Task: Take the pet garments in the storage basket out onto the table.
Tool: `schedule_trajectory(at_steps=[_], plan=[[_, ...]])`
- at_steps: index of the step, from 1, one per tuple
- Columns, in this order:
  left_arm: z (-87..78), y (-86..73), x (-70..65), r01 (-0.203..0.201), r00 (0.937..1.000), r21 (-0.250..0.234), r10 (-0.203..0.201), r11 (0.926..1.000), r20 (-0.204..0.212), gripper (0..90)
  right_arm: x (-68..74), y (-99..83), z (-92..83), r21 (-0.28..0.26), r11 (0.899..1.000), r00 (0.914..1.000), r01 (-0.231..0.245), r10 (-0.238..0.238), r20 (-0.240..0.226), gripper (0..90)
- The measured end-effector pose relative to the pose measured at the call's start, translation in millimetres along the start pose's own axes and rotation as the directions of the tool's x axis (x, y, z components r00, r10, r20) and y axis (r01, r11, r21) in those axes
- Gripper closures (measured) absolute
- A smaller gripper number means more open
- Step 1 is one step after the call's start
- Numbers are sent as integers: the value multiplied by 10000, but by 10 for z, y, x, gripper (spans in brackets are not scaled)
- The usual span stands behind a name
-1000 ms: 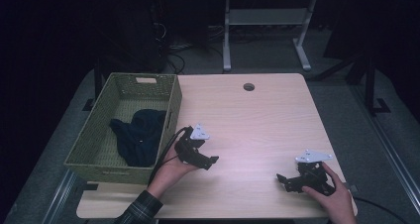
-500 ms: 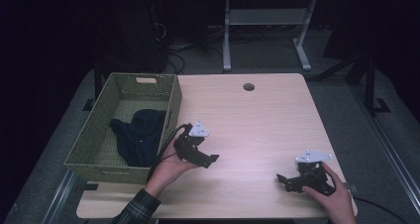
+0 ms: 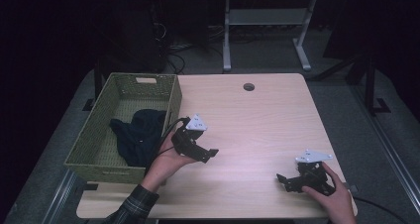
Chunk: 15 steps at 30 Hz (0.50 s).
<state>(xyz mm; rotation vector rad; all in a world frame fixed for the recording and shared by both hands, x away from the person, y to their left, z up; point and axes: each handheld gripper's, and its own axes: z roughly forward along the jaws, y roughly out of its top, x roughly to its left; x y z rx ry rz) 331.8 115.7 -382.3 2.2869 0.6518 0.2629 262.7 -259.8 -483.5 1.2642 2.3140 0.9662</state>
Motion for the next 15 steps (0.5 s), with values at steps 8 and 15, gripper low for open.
schedule_trajectory(at_steps=[8, 15], plan=[[-55, 42, 35, 91, 9999, -37, -91, 10000, 55, 135, -2, 1, 2, -3, 10000, 10000, 12, -12, 1, 0], [-118, 63, 86, 151, 9999, -111, -150, 9998, 75, 135, -2, 2, 2, -7, 10000, 10000, 3, -3, 3, 0]])
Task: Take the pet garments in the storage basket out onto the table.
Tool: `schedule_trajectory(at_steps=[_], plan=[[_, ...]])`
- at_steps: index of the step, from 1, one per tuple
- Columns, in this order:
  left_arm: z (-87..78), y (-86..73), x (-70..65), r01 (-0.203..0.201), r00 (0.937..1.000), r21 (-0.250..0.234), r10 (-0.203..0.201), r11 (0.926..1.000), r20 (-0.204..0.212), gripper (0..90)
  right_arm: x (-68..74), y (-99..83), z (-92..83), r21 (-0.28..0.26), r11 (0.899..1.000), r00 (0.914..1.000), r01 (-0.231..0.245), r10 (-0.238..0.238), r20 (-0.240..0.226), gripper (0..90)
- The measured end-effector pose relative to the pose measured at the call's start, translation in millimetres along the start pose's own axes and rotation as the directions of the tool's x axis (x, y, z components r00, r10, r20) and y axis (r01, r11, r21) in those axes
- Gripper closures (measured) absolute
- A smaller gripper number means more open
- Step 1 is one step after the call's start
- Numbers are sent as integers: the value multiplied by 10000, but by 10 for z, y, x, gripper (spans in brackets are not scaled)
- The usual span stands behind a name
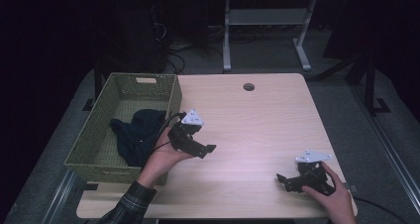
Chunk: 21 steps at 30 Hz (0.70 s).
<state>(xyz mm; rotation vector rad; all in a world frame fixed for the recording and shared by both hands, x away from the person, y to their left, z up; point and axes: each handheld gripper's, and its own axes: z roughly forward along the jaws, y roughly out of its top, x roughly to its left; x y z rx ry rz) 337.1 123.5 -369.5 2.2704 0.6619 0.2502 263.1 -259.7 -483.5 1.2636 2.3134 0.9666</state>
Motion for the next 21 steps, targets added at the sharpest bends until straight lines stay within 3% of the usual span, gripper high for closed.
schedule_trajectory(at_steps=[21], plan=[[-284, -49, 201, 379, 9988, -393, -391, 9985, -310, 135, 1, 0, 1, -2, 10000, 10000, -7, 7, -2, 0]])
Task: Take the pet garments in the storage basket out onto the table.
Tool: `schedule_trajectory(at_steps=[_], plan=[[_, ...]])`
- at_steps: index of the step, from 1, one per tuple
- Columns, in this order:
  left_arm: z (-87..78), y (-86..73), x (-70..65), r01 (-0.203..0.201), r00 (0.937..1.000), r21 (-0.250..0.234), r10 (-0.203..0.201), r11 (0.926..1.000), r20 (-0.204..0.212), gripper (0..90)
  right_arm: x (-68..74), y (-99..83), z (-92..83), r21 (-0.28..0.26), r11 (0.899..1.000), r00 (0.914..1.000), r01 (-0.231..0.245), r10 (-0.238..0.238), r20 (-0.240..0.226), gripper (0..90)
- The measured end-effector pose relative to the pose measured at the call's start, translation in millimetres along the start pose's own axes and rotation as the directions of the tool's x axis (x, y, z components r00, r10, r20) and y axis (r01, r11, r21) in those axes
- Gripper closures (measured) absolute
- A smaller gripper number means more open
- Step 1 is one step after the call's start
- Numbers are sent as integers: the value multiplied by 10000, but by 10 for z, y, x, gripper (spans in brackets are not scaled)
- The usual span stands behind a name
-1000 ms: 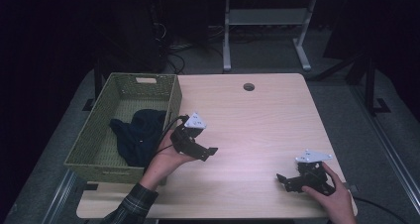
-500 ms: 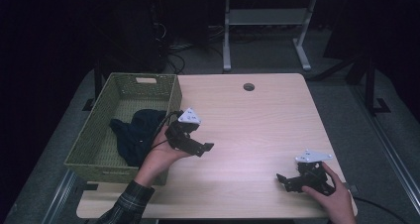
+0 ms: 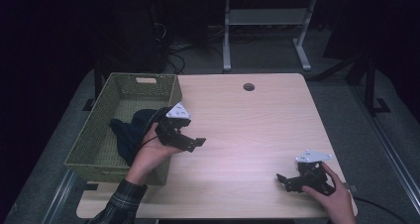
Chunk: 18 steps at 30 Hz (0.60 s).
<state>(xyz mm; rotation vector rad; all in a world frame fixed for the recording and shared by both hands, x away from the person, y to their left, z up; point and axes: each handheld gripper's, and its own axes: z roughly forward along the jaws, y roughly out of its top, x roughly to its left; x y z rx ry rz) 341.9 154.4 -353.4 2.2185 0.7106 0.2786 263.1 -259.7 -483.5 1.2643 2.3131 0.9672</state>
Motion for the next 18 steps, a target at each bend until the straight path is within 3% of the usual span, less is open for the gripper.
schedule_trajectory(at_steps=[18], plan=[[-327, -91, 243, 460, 9976, -392, -479, 9982, -492, 136, 0, 0, 0, 2, 10000, 10000, -3, 3, -1, 0]])
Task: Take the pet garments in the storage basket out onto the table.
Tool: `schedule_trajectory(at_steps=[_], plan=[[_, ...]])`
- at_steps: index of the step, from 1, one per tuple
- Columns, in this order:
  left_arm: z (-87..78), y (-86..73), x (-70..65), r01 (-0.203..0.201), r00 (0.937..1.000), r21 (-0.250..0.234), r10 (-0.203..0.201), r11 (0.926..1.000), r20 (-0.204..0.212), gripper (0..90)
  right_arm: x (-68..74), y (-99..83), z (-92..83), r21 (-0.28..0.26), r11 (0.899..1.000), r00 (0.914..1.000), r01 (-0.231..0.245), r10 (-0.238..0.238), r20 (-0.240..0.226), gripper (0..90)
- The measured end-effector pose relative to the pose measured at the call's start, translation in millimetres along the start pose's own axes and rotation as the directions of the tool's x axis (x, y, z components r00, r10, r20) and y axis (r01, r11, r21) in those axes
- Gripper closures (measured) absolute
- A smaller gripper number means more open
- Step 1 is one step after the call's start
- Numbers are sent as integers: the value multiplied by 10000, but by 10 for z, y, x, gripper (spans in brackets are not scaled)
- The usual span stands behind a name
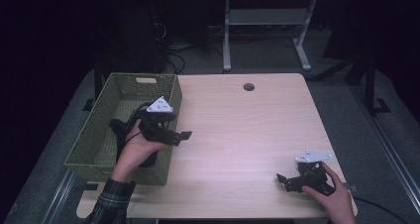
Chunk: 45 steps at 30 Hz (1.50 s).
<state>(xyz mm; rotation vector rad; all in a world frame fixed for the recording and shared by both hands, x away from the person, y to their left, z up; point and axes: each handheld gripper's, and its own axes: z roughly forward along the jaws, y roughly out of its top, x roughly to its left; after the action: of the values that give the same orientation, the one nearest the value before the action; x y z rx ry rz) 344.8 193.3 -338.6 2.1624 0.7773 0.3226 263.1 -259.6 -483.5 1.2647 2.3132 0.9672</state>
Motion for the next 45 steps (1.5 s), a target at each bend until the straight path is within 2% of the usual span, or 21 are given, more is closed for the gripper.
schedule_trajectory(at_steps=[16, 28, 36, 39, 45], plan=[[-286, -147, 322, 591, 9958, -257, -607, 9979, -680, 136, 0, 0, -1, 6, 10000, 10000, -2, 2, -4, 0], [-434, -322, 551, 954, 9871, -235, -976, 9952, -1267, 135, -3, 0, 1, -24, 10000, 10000, 42, -42, 12, 0], [-434, -458, 691, 1095, 9825, 60, -1073, 9940, -1520, 135, 0, 0, -1, 3, 10000, 10000, 3, -3, -2, 0], [-397, -510, 741, 1218, 9807, 106, -1187, 9925, -1551, 135, 0, 0, -1, 4, 10000, 10000, 0, 0, -1, 0], [-296, -596, 822, 1257, 9792, 446, -1167, 9911, -1660, 135, 1, 0, 0, 4, 10000, 10000, -4, 4, 1, 0]])
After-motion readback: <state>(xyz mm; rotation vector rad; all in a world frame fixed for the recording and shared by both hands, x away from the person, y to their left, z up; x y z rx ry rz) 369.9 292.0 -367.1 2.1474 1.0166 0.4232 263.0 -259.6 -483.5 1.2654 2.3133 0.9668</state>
